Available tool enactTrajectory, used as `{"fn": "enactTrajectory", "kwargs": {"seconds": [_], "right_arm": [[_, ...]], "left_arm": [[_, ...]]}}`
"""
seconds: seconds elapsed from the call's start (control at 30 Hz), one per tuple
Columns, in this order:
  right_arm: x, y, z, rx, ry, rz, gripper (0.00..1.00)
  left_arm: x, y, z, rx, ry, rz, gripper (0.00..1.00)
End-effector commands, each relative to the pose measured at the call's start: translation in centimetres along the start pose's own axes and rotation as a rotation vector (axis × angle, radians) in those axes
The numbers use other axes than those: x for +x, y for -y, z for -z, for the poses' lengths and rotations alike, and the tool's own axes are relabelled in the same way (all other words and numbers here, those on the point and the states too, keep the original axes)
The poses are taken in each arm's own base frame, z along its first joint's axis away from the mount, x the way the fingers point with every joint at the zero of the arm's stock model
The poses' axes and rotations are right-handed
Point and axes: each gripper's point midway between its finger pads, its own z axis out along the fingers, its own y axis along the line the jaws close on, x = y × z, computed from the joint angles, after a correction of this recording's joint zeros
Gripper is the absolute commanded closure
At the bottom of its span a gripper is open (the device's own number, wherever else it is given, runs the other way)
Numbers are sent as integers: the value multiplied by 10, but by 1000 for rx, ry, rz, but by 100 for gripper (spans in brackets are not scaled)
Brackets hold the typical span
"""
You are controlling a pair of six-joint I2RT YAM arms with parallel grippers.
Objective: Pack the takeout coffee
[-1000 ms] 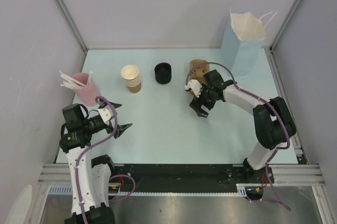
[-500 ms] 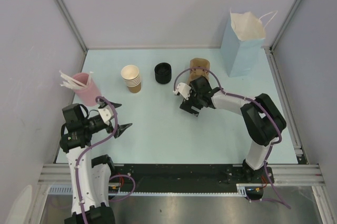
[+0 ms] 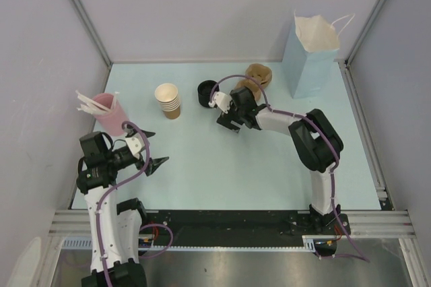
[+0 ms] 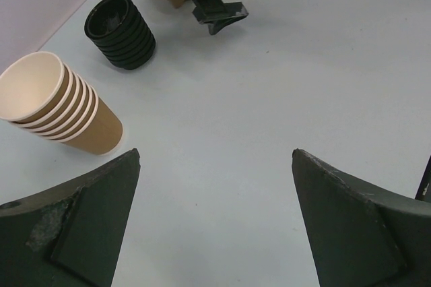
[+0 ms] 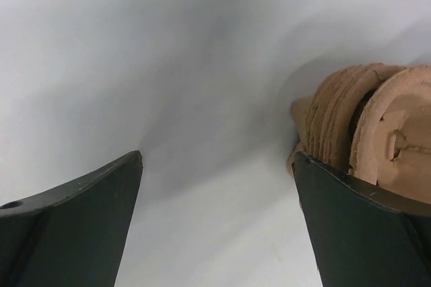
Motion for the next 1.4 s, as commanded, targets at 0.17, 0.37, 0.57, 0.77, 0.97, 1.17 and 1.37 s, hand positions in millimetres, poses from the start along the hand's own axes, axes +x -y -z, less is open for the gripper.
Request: {"fn": "enactTrajectory", "kwargs": {"seconds": [0.17,0.37,0.57,0.77,0.97,1.17,1.37], "right_arm": [[-36,27,-30,11,12,-57,0],[-56,4,28,-211,80,-132,0],[-60,5,100,-320,102,-199,0],[-59,61,169,-98,101,-227,0],[-69,129,255,170,216,-158,0],[-66,157,296,275,239,-149,0],[-67,163,250,269,218,-261,0]], "left_arm": [[-5,-5,-2,8,34,-29,0],[-5,-4,-2,11,37,-33,0],[-7,-1,-1,11,41,-51,0],[-7,0,-1,12,44,-59,0],[-8,2,-1,15,47,-62,0],[-10,4,0,12,51,-77,0],[-10,3,0,11,48,-75,0]]}}
